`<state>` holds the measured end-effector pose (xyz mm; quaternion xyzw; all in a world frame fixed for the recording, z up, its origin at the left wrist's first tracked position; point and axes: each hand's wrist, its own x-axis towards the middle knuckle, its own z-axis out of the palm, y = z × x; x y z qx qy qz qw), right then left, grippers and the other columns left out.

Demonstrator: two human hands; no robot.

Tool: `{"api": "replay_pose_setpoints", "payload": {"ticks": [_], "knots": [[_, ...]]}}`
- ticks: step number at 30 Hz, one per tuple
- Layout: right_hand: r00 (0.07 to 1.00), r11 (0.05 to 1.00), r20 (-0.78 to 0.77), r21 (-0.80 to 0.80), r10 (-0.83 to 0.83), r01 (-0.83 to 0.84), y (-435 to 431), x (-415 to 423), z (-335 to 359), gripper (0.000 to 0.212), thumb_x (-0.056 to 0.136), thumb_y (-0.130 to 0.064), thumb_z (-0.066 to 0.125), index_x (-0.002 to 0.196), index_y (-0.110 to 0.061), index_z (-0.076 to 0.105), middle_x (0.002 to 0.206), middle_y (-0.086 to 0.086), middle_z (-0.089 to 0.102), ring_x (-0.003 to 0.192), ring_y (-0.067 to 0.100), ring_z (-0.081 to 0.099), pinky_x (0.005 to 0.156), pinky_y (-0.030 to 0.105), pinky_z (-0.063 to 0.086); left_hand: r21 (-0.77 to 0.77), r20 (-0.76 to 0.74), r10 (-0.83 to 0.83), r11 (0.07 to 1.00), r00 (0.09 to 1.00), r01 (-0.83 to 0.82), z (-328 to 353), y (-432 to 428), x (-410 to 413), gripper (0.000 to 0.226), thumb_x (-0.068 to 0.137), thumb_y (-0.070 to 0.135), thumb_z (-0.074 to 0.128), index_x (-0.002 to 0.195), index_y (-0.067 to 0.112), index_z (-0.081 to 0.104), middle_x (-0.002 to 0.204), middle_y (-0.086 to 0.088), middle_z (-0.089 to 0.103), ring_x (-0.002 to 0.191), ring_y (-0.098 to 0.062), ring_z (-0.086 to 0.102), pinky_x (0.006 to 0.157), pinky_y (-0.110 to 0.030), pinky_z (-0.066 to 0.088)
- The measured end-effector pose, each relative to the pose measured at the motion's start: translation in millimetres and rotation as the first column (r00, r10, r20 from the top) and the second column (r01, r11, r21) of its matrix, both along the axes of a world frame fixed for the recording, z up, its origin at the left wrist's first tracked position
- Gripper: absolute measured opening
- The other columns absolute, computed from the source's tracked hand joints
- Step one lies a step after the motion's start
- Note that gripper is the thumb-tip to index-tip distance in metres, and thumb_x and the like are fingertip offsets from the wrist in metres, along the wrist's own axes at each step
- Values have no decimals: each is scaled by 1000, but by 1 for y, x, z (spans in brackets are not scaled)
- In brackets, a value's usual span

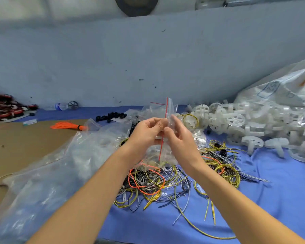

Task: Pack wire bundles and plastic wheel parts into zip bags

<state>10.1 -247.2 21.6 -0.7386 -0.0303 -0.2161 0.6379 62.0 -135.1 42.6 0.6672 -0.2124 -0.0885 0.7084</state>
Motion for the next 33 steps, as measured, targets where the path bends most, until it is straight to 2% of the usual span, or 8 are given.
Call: {"api": "replay_pose_setpoints", "payload": {"ticks": [4, 7, 10, 14, 18, 23, 27, 33], "knots": [[996, 996, 9, 15, 89, -89, -28, -31, -7, 55, 97, -13, 54, 148, -18, 36, 135, -9, 59, 122, -3, 55, 104, 23, 44, -88, -45, -103, 991, 994, 99, -11, -27, -24, 13, 93, 25, 62, 92, 17, 72, 78, 2, 69, 74, -11, 68, 67, -26, 57], [993, 993, -20, -28, 115, -116, -46, -47, -16, 68, 89, -21, 55, 152, -18, 30, 144, 1, 52, 133, 10, 49, 112, 39, 40, -128, -77, -131, 984, 988, 120, -18, -42, -41, 14, 93, 21, 63, 97, 12, 72, 84, -5, 69, 77, -13, 66, 69, -25, 57], [996, 957, 3, -276, -88, 85, -53, -64, -24, 83, 89, -29, 60, 156, -22, 12, 152, 0, 39, 138, 9, 39, 113, 35, 36, -76, 16, -2, 997, 1000, 3, -27, -55, -61, 9, 94, 14, 62, 94, 10, 69, 75, 4, 70, 69, -4, 63, 62, -16, 52], [956, 837, 207, -468, -209, 284, -44, -84, -34, 65, 94, -16, 58, 152, -13, 28, 143, 4, 43, 130, 13, 42, 103, 15, 31, -71, 39, 70, 995, 997, -67, -38, -61, -78, 18, 95, 14, 61, 102, -2, 67, 88, -8, 69, 78, -10, 62, 71, -19, 53], [983, 913, 102, -367, -150, 177, -30, -95, -32, 50, 97, -13, 51, 145, -18, 43, 139, -1, 55, 126, 11, 50, 104, 22, 39, -201, -99, -64, 979, 993, 43, -41, -50, -87, 20, 91, 20, 65, 102, 4, 68, 88, -6, 70, 79, -13, 65, 69, -21, 55], [993, 954, 74, -280, -87, 104, -19, -93, -25, 38, 90, -6, 49, 114, -32, 61, 77, -14, 64, 70, 3, 56, 61, 16, 42, -289, -206, -238, 942, 949, 173, -41, -32, -83, 21, 84, 32, 66, 93, 13, 68, 76, 2, 66, 69, -7, 64, 62, -19, 53], [995, 955, 85, -290, -46, 69, -11, -83, -18, 50, 90, -10, 46, 109, -55, 53, 80, -14, 65, 73, 5, 57, 67, 23, 45, -336, -234, -259, 926, 937, 172, -37, -23, -79, 22, 86, 35, 64, 94, 15, 67, 80, 0, 65, 75, -10, 63, 67, -20, 53], [997, 962, 71, -273, 16, 4, -19, -79, -26, 51, 96, -9, 41, 133, -43, 49, 103, -14, 69, 95, 2, 60, 84, 25, 45, -265, -302, -233, 952, 924, 153, -31, -22, -83, 30, 87, 38, 61, 107, 17, 62, 89, 4, 63, 87, -9, 60, 81, -22, 50]]}}
